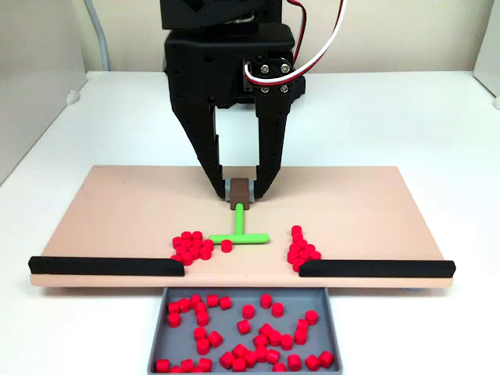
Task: Gather the bottom side granules
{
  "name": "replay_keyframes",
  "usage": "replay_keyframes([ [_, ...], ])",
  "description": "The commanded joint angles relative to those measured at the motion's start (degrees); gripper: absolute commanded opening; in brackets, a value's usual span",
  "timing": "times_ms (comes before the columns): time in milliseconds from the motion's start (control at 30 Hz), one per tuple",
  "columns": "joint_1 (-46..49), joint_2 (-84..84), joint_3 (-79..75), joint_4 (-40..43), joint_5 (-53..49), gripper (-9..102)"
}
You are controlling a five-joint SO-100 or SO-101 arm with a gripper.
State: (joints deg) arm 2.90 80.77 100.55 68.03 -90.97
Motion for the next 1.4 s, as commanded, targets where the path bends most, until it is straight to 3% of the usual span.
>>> replay_keyframes([
  [0,-0.4,-1.9,-0.5,-0.4,0.7,0],
  [733,-4.0,6.2,-0.2,3.0,6.8,0],
  [1367,-0.7,22.4,-0.5,21.7,0.2,0],
])
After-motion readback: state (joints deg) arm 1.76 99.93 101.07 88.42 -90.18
